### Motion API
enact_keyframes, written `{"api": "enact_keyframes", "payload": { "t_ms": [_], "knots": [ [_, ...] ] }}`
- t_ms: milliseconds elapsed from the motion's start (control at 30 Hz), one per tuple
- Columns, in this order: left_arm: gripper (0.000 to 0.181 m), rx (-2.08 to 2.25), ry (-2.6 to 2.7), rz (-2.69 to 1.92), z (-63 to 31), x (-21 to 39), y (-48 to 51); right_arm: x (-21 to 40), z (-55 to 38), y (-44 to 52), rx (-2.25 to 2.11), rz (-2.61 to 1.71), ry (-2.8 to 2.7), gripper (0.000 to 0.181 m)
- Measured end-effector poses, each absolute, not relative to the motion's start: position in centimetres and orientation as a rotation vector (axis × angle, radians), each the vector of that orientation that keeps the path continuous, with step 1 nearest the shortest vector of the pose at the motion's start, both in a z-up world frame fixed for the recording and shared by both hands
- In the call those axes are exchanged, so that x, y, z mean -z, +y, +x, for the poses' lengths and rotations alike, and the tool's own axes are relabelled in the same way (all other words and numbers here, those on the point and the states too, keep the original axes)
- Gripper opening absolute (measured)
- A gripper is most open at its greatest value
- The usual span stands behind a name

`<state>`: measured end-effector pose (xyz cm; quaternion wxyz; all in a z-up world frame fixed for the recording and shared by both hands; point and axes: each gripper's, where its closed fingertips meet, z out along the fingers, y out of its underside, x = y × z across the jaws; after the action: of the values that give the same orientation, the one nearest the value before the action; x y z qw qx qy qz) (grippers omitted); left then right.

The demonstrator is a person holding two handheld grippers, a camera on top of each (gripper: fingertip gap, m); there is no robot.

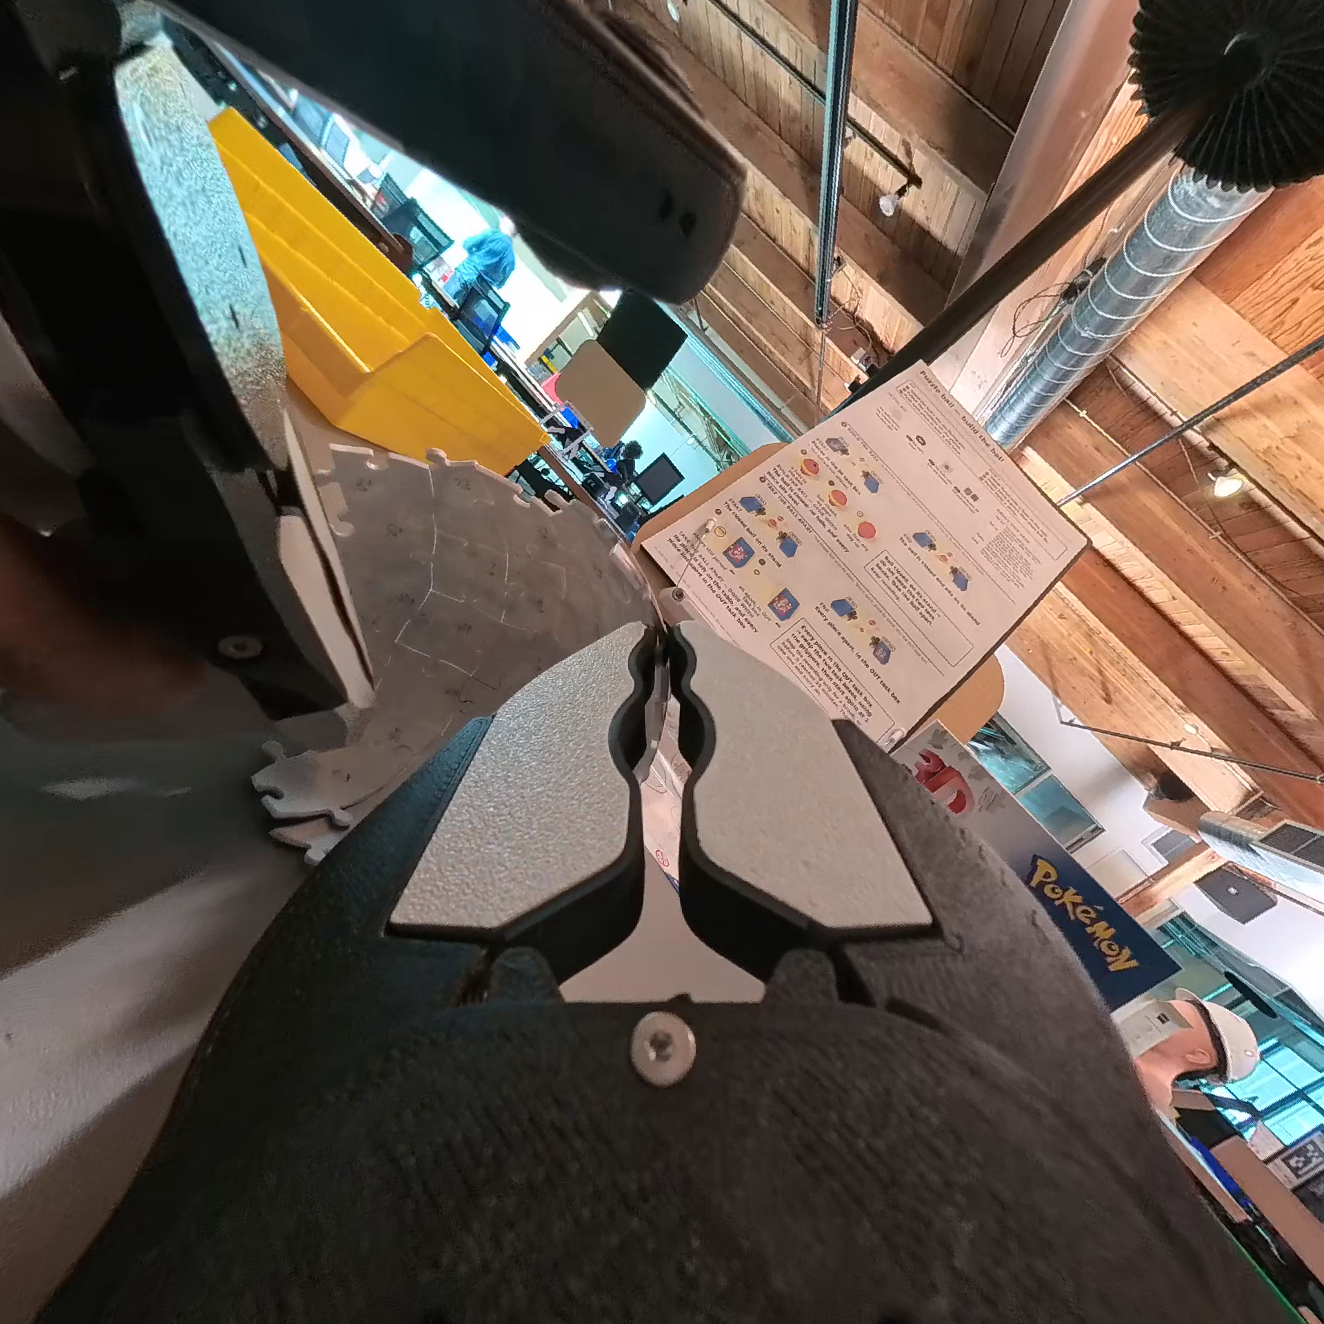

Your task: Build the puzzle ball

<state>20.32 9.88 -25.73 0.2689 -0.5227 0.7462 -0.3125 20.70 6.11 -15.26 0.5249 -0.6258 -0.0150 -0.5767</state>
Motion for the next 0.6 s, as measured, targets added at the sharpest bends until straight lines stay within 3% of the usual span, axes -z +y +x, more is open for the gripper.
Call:
{"api": "enact_keyframes", "payload": {
  "t_ms": [67,100,133,267,600],
  "knots": [
    [0.001,0.862,2.047,-1.385,20.47,25.67,9.34,15.29,20.78,6.06,1.378,-1.499,-0.03,0.003],
    [0.016,0.852,2.063,-1.378,20.58,25.76,9.28,15.28,20.8,6.03,1.376,-1.498,-0.026,0.003],
    [0.018,0.838,2.088,-1.365,20.62,25.89,9.21,15.31,20.83,5.99,1.375,-1.499,-0.022,0.003],
    [0.001,0.793,2.154,-1.286,20.76,26.14,9.27,15.39,21.01,5.79,1.367,-1.502,-0.003,0.003],
    [0.0,0.756,2.293,-1.055,21.03,25.96,9.22,15.58,21.43,5.41,1.334,-1.506,0.044,0.004]
  ]
}}
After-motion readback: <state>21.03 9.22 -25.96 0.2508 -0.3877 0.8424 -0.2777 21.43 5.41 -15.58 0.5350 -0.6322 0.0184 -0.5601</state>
